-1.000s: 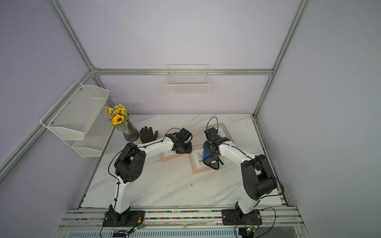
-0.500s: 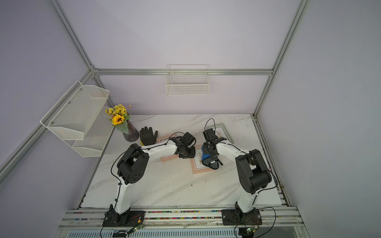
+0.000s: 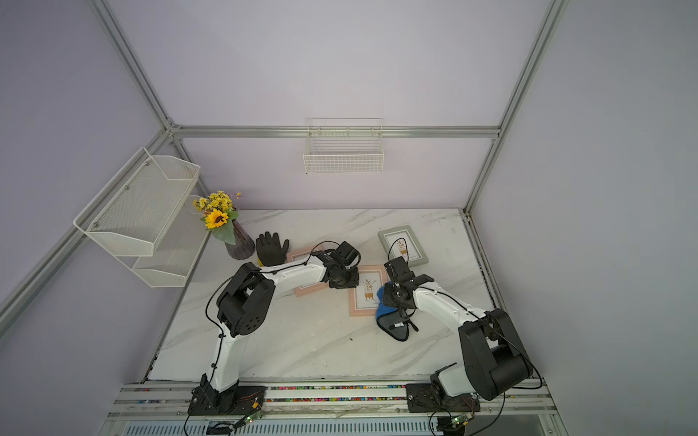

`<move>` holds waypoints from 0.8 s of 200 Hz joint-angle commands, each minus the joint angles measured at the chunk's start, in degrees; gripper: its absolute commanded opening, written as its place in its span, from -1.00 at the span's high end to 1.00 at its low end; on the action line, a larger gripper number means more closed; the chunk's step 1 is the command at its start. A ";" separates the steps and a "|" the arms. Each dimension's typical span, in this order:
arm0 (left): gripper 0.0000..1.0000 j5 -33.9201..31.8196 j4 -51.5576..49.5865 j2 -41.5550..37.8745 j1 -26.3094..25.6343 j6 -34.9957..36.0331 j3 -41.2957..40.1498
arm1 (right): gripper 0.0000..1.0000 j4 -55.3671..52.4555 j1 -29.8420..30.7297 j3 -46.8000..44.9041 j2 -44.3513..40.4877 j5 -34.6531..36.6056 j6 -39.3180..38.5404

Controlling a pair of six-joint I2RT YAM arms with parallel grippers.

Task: Wipe the picture frame with a cloth
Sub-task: Wipe the dirt from the picture frame.

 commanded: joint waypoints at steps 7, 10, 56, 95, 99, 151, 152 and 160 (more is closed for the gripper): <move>0.40 -0.95 -0.72 1.87 -0.01 1.80 -0.16 | 0.99 0.55 -0.52 8.65 7.53 3.82 1.23; 0.40 -0.84 -0.75 1.84 0.00 1.92 -0.20 | 0.99 0.78 -0.73 9.64 8.54 4.02 1.10; 0.41 -0.96 -0.53 1.26 -0.34 2.23 -1.42 | 1.00 0.50 -1.96 23.27 20.72 3.00 -0.48; 0.41 -1.44 0.04 1.21 -0.26 0.95 -1.80 | 1.00 0.86 0.00 14.25 14.83 2.12 0.76; 0.42 -1.44 0.11 1.29 -0.26 0.82 -1.79 | 1.00 0.77 0.25 12.87 13.89 2.00 1.11; 0.42 -1.28 0.24 1.66 -0.26 0.72 -1.52 | 1.00 2.96 1.56 3.12 7.86 -0.37 5.13; 0.42 -1.27 0.25 1.65 -0.26 0.72 -1.52 | 1.00 2.92 1.56 3.30 8.02 -0.36 5.12; 0.42 -1.26 0.26 1.59 -0.26 0.72 -1.61 | 1.00 2.64 1.48 5.19 9.46 0.51 4.82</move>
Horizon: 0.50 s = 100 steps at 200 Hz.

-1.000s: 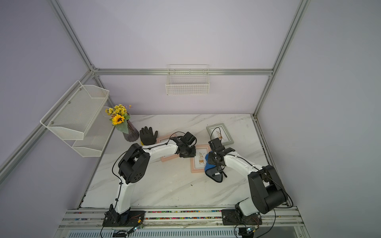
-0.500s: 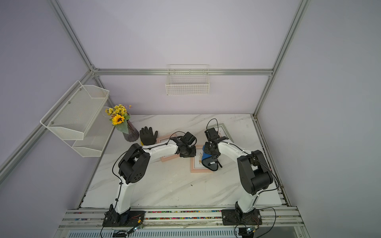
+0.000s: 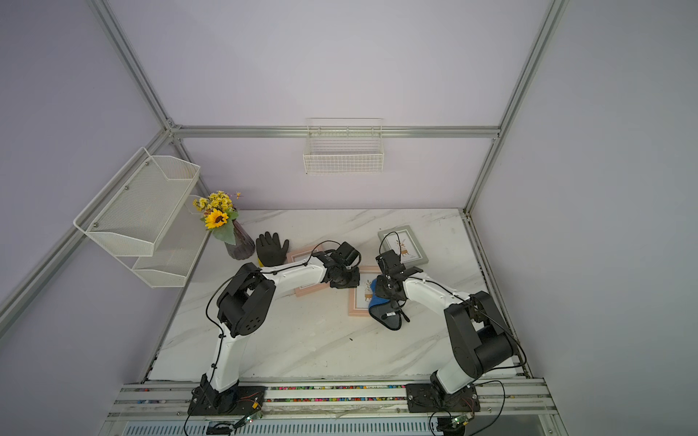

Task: Wipe the picture frame with a cloth
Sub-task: Wipe the dirt from the picture frame.

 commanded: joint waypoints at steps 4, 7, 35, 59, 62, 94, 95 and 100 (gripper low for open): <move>0.42 -1.13 -1.28 1.50 -0.02 -0.05 -1.22 | 1.00 -1.27 -0.17 1.94 3.58 -0.04 1.40; 0.42 -1.24 -1.27 1.46 -0.02 -0.03 -1.30 | 1.00 -1.26 -0.19 2.83 4.19 0.21 1.11; 0.42 -0.75 -1.23 1.40 -0.02 -0.35 -1.62 | 1.00 -0.86 -2.32 11.91 10.19 1.65 -1.81; 0.42 -0.30 -0.92 1.19 -0.02 -0.57 -1.75 | 1.00 -1.01 -3.43 17.70 14.59 2.10 -3.44; 0.42 -0.29 -0.92 1.27 -0.04 -0.55 -1.67 | 1.00 -1.21 -3.41 18.14 14.99 2.06 -3.46; 0.42 -0.46 -0.83 1.27 0.03 -0.91 -1.42 | 1.00 0.02 -3.29 12.29 11.88 0.77 -2.87; 0.42 -0.47 -0.83 1.28 0.00 -0.91 -1.41 | 1.00 0.21 -3.28 12.29 11.62 0.75 -2.81; 0.42 -0.39 -0.75 1.41 -0.02 -0.84 -1.27 | 1.00 0.80 -3.27 9.77 10.28 0.46 -2.71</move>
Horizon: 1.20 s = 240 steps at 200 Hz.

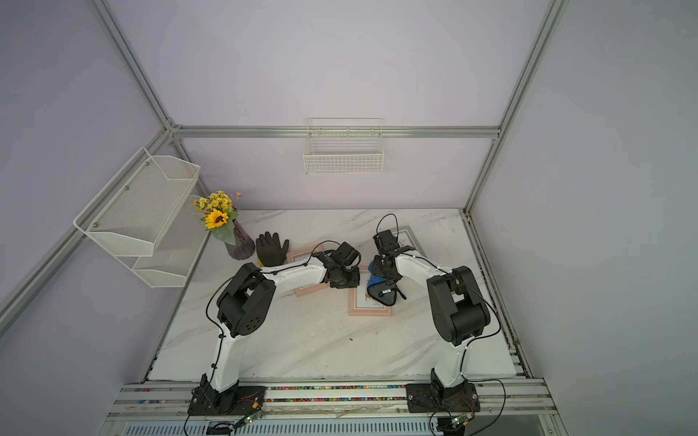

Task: Wipe the picture frame with a cloth
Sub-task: Wipe the dirt from the picture frame.

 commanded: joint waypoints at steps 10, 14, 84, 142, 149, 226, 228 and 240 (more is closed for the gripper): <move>0.42 -0.17 -1.58 1.56 -0.01 -0.69 -0.79 | 1.00 1.60 0.19 -10.70 -6.78 -1.15 0.09; 0.42 -0.10 -1.73 1.56 -0.02 -0.73 -0.64 | 1.00 1.63 0.19 -12.48 -7.98 -1.56 0.27; 0.42 -0.16 -1.20 1.81 0.01 -0.82 -0.81 | 1.00 3.04 1.51 -19.27 -13.49 -2.48 3.82; 0.42 1.28 -2.17 1.12 0.06 0.83 0.50 | 1.00 2.03 -0.25 -3.29 -5.36 -1.45 1.47; 0.41 1.81 -2.04 0.74 0.07 0.97 0.84 | 1.00 2.00 -0.25 -3.91 -6.54 -1.69 1.15; 0.22 1.06 -6.49 -1.15 0.58 2.26 6.09 | 1.00 3.01 -0.25 -13.21 -20.50 -3.34 1.10; 0.21 1.00 -6.62 -1.22 0.64 2.22 6.07 | 1.00 3.01 -0.25 -13.34 -20.57 -3.26 1.10; 0.17 0.52 -7.25 -1.96 0.94 2.26 6.03 | 1.00 2.92 -0.25 -13.50 -21.94 -2.97 1.22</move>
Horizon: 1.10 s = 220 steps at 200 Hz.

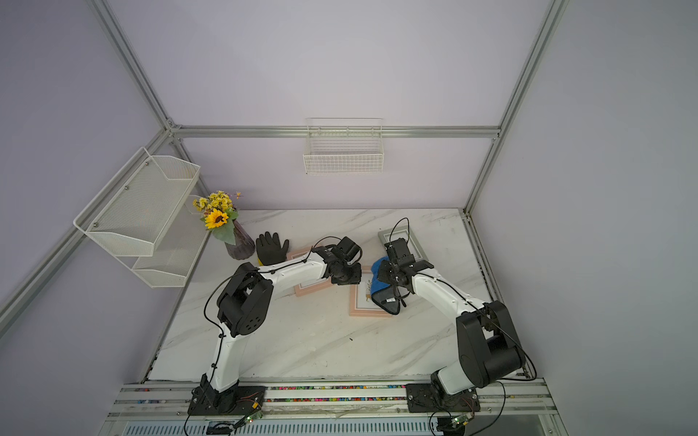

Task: Wipe the picture frame with a cloth
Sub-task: Wipe the dirt from the picture frame, then adjust the cleaning item.

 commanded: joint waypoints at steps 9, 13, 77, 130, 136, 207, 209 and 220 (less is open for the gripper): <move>0.12 -1.64 -2.71 -2.84 0.90 1.17 0.98 | 1.00 0.04 0.16 -1.06 -3.85 0.40 -0.14; 0.10 -1.84 -2.78 -3.22 0.98 1.26 0.89 | 1.00 0.03 0.12 -1.09 -4.28 0.38 -0.27; -0.12 -4.57 -5.99 -12.27 1.62 3.54 -2.23 | 1.00 8.81 0.12 -5.65 -12.37 -7.77 -1.16; -0.25 2.92 22.69 -31.92 2.66 6.30 -28.46 | 1.00 17.21 0.18 -9.61 -16.28 -16.88 0.54; -0.28 4.70 27.46 -33.95 2.66 6.46 -31.70 | 1.00 18.05 0.12 -9.79 -16.54 -17.97 0.80; -0.39 21.86 56.39 -38.84 2.66 4.83 -44.40 | 1.00 29.27 2.44 -13.51 -18.64 -25.86 4.79; -0.39 22.13 56.93 -38.77 2.66 4.74 -44.45 | 1.00 29.54 2.52 -13.53 -18.69 -25.91 4.89; -0.39 24.19 59.77 -38.25 2.66 4.16 -44.94 | 1.00 31.15 3.05 -14.13 -19.01 -26.46 5.50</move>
